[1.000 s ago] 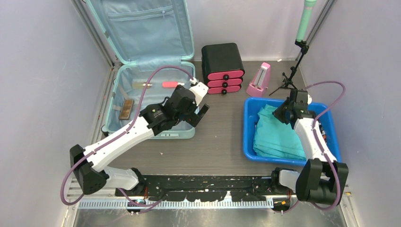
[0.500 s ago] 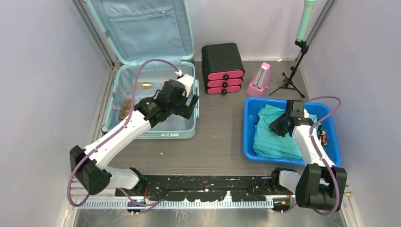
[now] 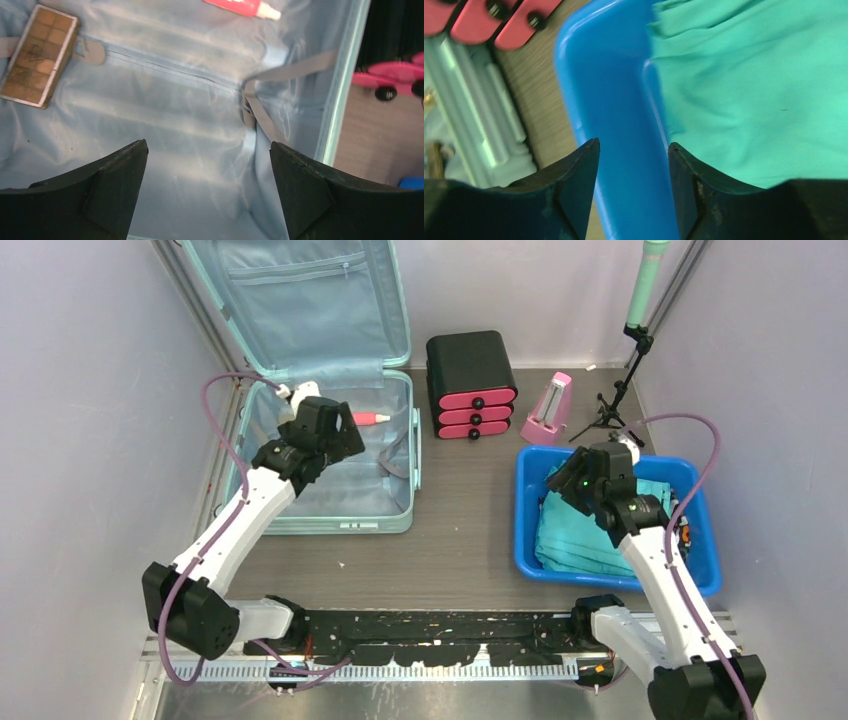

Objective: Open, take out, and arrange the luggage

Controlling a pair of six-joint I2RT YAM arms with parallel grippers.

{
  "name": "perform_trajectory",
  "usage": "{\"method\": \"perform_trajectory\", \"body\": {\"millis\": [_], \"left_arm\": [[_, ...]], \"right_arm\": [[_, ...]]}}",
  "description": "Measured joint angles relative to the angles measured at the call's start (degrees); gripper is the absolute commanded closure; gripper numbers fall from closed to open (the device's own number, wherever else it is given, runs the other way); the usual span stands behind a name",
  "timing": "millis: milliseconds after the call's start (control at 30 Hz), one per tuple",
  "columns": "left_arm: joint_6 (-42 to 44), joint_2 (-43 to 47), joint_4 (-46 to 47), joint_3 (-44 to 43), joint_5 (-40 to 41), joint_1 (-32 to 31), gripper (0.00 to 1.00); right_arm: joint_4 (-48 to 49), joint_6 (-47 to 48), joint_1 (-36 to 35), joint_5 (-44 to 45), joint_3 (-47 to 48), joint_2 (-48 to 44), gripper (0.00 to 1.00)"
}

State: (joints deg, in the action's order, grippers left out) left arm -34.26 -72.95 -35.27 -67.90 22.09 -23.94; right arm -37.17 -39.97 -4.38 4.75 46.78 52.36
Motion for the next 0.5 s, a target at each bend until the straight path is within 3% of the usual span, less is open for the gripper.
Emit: {"method": "perform_trajectory", "body": {"millis": [133, 267, 367, 500], "left_arm": [[-2.6, -1.6, 0.7, -1.1, 2.0, 2.8, 0.03], [-3.5, -7.0, 0.6, -5.8, 6.3, 4.2, 0.13], [-9.3, -12.5, -1.0, -11.6, 8.9, 5.2, 0.18], [-17.6, -15.0, 1.1, -12.2, 8.7, 6.3, 0.29]], "right_arm": [[0.8, -0.2, -8.0, 0.1, 0.0, -2.2, 0.17], [3.0, -0.3, -12.9, -0.2, 0.0, -3.8, 0.15], [4.2, -0.3, -14.3, -0.1, 0.0, -4.5, 0.14], [4.2, -0.1, -14.6, 0.4, 0.0, -4.3, 0.14]]}}
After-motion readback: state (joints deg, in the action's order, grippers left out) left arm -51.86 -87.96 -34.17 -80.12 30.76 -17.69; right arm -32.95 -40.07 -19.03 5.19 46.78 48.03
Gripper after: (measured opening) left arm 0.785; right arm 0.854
